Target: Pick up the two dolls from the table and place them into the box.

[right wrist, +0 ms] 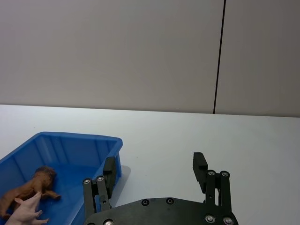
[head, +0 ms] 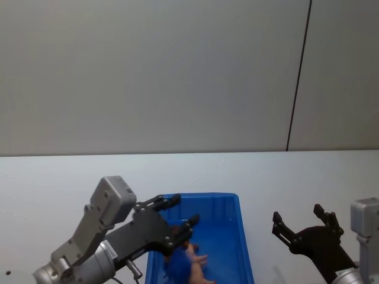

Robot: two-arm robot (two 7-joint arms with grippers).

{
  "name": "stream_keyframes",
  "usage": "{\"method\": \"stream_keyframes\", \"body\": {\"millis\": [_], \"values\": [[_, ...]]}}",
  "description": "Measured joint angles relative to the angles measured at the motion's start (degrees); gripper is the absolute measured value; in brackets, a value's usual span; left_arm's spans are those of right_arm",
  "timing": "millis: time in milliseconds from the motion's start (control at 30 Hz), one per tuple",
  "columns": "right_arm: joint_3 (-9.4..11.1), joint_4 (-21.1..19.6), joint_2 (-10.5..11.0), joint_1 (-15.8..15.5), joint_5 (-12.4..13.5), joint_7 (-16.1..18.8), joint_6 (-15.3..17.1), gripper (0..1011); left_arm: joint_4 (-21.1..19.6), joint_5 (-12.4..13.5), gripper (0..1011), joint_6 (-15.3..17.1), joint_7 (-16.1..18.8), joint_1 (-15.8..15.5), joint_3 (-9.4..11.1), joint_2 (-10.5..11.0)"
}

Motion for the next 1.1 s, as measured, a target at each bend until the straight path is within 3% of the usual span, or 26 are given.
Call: {"method": "stream_keyframes", "body": {"millis": [267, 567, 1100], "values": [[0.0, 0.0, 0.0, 0.0, 0.0, 0.0, 0.0, 1001, 1.5, -0.3, 797, -0.6, -4.7, -1.7, 0.6, -1.3], [0.0, 0.0, 0.0, 0.0, 0.0, 0.0, 0.0, 1001, 2.3, -0.5, 1001, -0.9, -7.1, -2.6, 1.0, -1.9], [0.0, 0.0, 0.0, 0.0, 0.0, 0.0, 0.0, 1001, 2.9, -0.6, 1002, -1.2, -9.0, -3.3, 1.2, -2.4]]}}
